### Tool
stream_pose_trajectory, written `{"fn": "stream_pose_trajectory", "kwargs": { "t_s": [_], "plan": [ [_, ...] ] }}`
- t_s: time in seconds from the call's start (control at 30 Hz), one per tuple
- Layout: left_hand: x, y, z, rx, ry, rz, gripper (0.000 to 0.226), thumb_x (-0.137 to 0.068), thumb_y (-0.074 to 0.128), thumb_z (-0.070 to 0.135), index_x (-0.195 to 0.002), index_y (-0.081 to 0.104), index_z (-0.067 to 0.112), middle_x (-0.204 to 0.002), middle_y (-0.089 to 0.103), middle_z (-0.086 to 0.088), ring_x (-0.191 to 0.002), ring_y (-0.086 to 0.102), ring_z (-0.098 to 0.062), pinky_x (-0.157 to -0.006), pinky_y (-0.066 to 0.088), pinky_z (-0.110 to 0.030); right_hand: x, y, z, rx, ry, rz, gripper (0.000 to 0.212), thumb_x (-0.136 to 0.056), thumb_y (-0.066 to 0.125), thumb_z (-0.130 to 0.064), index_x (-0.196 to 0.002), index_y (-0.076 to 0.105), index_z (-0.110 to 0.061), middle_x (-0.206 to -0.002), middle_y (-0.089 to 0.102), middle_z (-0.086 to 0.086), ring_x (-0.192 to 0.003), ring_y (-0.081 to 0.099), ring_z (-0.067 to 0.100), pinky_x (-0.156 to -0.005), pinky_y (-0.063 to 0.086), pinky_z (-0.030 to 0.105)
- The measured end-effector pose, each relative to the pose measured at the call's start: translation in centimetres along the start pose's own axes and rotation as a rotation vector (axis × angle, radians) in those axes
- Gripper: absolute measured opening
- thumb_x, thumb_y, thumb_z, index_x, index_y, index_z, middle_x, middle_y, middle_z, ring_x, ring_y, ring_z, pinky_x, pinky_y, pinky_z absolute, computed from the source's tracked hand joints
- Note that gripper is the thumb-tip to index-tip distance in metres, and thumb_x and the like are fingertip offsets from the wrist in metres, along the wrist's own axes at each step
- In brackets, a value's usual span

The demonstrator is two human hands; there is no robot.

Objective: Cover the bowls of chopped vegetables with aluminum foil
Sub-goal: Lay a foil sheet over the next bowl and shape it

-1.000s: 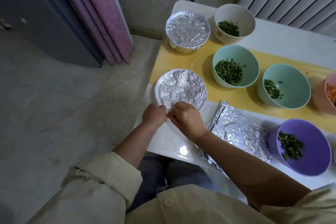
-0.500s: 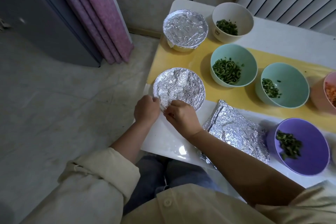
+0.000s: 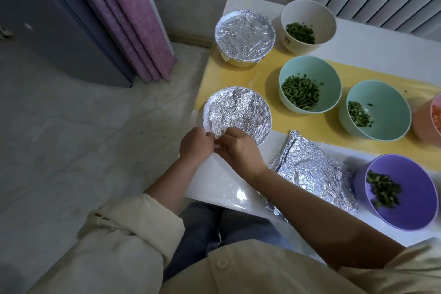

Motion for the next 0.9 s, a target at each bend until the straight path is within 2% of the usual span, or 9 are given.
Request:
{"fn": "stream_pose_trajectory", "kwargs": {
  "t_s": [0.1,0.23,0.33,0.43,0.57,0.67,0.73,0.83,0.9],
  "plan": [
    [-0.7,-0.7,0.2,-0.029,0.033,0.011,0.037,-0.096,0.043,0.021,-0.089,0.068,-0.005,-0.090,0.071,-0.018,-0.089,0.065,-0.037,-0.073,0.046,-0.036,0.9,-1.0,1.2,0.049,-0.053,-0.041,0.029,-0.073,0.080,-0.024,-0.092,0.069,-0.005,-0.081,0.057,0.010,-0.075,0.056,0.030,-0.063,0.044,0.034],
    [-0.7,-0.7,0.2,-0.016,0.027,-0.012,0.038,-0.097,0.042,0.024,-0.089,0.068,-0.002,-0.093,0.073,-0.018,-0.091,0.066,-0.037,-0.080,0.052,-0.036,1.4,-1.7,1.8,0.089,-0.079,-0.027,0.012,-0.081,0.069,-0.018,-0.075,0.064,-0.008,-0.073,0.055,0.007,-0.067,0.055,0.029,-0.057,0.045,0.033],
    [-0.5,-0.2,-0.1,0.128,-0.024,-0.035,0.051,-0.085,0.036,0.041,-0.087,0.066,0.000,-0.091,0.073,-0.018,-0.085,0.071,-0.035,-0.083,0.056,-0.044,1.0,-1.4,1.5,0.114,-0.123,-0.003,0.020,-0.084,0.056,-0.015,-0.065,0.059,-0.009,-0.067,0.053,0.006,-0.063,0.053,0.028,-0.055,0.042,0.034],
    [0.1,0.8,-0.7,0.252,-0.084,-0.060,0.066,-0.071,0.038,0.058,-0.089,0.069,0.002,-0.091,0.074,-0.016,-0.084,0.071,-0.035,-0.086,0.057,-0.044,0.9,-1.4,1.2,0.108,-0.118,0.009,0.021,-0.083,0.055,-0.013,-0.063,0.059,-0.008,-0.066,0.053,0.006,-0.061,0.053,0.028,-0.057,0.036,0.032],
    [-0.2,1.9,-0.9,0.322,-0.095,-0.084,0.055,-0.066,0.036,0.040,-0.084,0.068,-0.001,-0.085,0.074,-0.019,-0.081,0.072,-0.037,-0.084,0.057,-0.048,0.7,-1.1,1.1,0.099,-0.086,0.007,0.016,-0.076,0.068,-0.003,-0.063,0.059,-0.007,-0.066,0.053,0.007,-0.061,0.053,0.028,-0.055,0.036,0.032],
    [0.5,1.0,-0.1,0.358,-0.113,-0.079,0.055,-0.067,0.038,0.047,-0.078,0.068,0.002,-0.077,0.074,-0.015,-0.078,0.073,-0.034,-0.081,0.059,-0.047,0.6,-1.1,1.2,0.080,-0.061,0.021,0.016,-0.079,0.059,-0.010,-0.063,0.059,-0.007,-0.066,0.053,0.006,-0.061,0.054,0.028,-0.050,0.042,0.031],
    [1.4,0.8,0.3,0.326,-0.122,-0.108,0.053,-0.077,0.044,0.053,-0.073,0.067,0.006,-0.074,0.073,-0.012,-0.074,0.073,-0.031,-0.080,0.059,-0.042,0.7,-1.2,1.2,0.073,-0.062,0.020,0.016,-0.078,0.058,-0.011,-0.063,0.060,-0.007,-0.066,0.053,0.005,-0.061,0.054,0.027,-0.050,0.042,0.030],
    [2.0,1.6,0.7,0.378,-0.100,-0.175,0.036,-0.087,0.047,0.030,-0.070,0.063,0.003,-0.061,0.069,-0.008,-0.062,0.070,-0.030,-0.083,0.059,-0.049,0.7,-1.0,1.2,0.067,-0.059,0.004,0.017,-0.078,0.055,-0.014,-0.063,0.061,-0.008,-0.066,0.054,0.005,-0.061,0.054,0.027,-0.050,0.042,0.030],
    [1.9,1.7,1.0,0.400,-0.099,-0.184,0.036,-0.088,0.043,0.022,-0.080,0.067,-0.003,-0.065,0.072,-0.011,-0.065,0.073,-0.030,-0.085,0.058,-0.048,0.5,-1.0,1.2,0.061,-0.041,0.006,0.018,-0.078,0.054,-0.017,-0.063,0.061,-0.008,-0.066,0.054,0.005,-0.061,0.054,0.027,-0.050,0.041,0.028]
  ]
}}
Point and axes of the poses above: each hand's wrist, its own x-axis away from the middle knuckle, its own y-axis out of the palm, z = x × y, the point moved 4 cm from there along -x, towards the middle knuckle
